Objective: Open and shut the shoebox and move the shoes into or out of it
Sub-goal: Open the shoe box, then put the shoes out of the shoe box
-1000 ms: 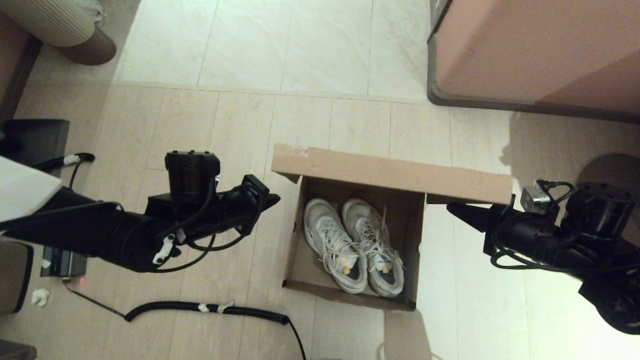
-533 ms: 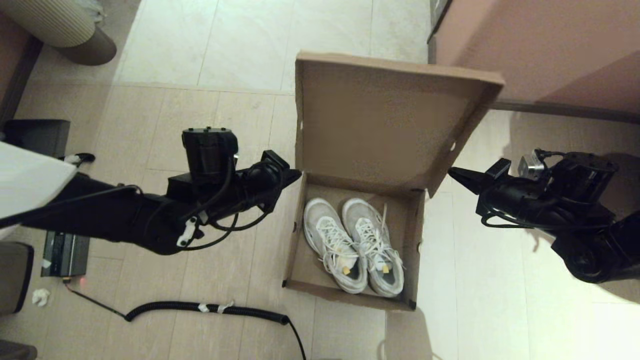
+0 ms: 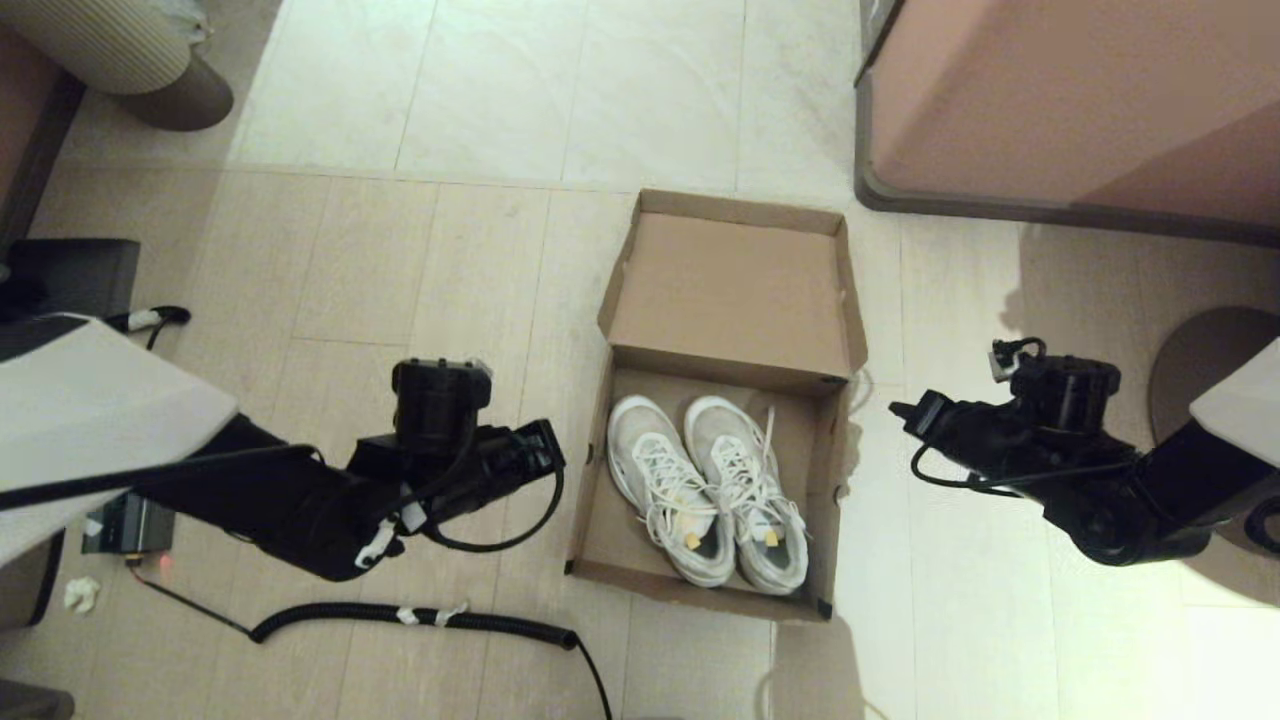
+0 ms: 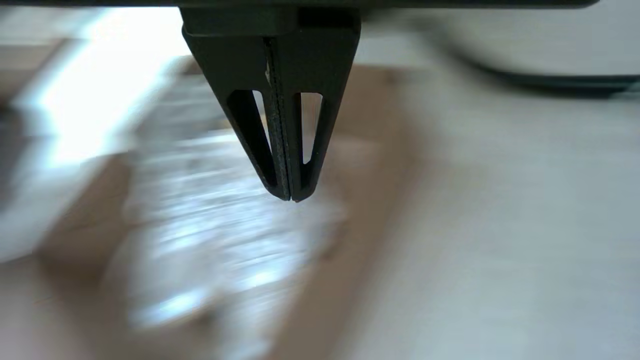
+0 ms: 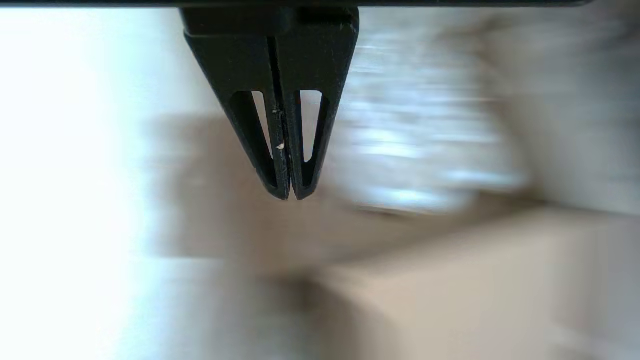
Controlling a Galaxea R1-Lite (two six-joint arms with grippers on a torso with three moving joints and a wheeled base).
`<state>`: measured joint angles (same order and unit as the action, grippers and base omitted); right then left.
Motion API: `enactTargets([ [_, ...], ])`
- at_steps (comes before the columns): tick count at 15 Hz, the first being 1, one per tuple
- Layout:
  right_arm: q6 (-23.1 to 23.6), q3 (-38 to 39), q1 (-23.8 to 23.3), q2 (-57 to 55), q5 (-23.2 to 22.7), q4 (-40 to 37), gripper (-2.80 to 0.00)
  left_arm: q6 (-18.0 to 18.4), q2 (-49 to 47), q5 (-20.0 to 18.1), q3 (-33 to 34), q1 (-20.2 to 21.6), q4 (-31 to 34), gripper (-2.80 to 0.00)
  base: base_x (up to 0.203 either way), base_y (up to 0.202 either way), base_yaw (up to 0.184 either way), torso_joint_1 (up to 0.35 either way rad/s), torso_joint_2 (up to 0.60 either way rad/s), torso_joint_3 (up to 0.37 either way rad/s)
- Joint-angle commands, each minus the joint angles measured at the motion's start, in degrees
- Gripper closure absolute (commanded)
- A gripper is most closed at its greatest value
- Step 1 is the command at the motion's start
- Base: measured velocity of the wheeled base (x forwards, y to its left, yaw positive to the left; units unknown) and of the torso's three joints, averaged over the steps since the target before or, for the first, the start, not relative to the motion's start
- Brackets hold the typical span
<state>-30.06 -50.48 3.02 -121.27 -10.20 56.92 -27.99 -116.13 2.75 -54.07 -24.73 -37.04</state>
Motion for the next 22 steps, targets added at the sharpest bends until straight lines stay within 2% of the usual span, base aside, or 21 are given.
enactTargets([
  [1, 13.2, 0.3, 0.7, 0.0, 10.4, -8.7, 0.0, 8.2, -5.0, 2.8, 1.6, 0.3, -0.5, 0.0, 0.0, 0.0, 0.0, 0.0, 0.0, 0.0],
  [3, 14.6, -0.3, 2.2, -2.4, 11.5, -10.2, 0.0, 10.2, -9.1, 5.2, -0.9, -0.2, -0.7, 0.0, 0.0, 0.0, 0.0, 0.0, 0.0, 0.0],
  [6, 14.6, -2.8, 5.7, -7.3, 11.9, -10.1, 0.0, 10.5, -12.2, 8.3, -5.6, 0.2, -0.7, 0.0, 0.0, 0.0, 0.0, 0.0, 0.0, 0.0],
  [10, 16.4, -4.8, 8.6, -9.4, 12.3, -11.1, 0.0, 10.6, -17.2, 8.8, -12.0, -0.2, -0.1, 0.0, 0.0, 0.0, 0.0, 0.0, 0.0, 0.0],
  [12, 16.7, -7.3, 9.4, -11.6, 15.0, -12.2, 0.0, 10.5, -19.1, 8.9, -15.7, -0.8, 2.3, 0.0, 0.0, 0.0, 0.0, 0.0, 0.0, 0.0],
  [14, 16.7, -9.9, 10.5, -12.6, 15.6, -12.5, 0.0, 10.5, -20.7, 8.9, -19.0, -1.6, 4.2, 0.0, 0.0, 0.0, 0.0, 0.0, 0.0, 0.0],
  [19, 16.0, -20.7, 10.9, -14.7, 15.6, -19.0, 0.0, 10.0, -23.2, 8.7, -30.1, -3.1, 10.3, 0.0, 0.0, 0.0, 0.0, 0.0, 0.0, 0.0],
  [22, 15.9, -26.1, 10.3, -15.7, 15.6, -21.5, 0.0, 8.4, -24.5, 8.8, -37.0, -3.7, 13.9, 0.0, 0.0, 0.0, 0.0, 0.0, 0.0, 0.0],
])
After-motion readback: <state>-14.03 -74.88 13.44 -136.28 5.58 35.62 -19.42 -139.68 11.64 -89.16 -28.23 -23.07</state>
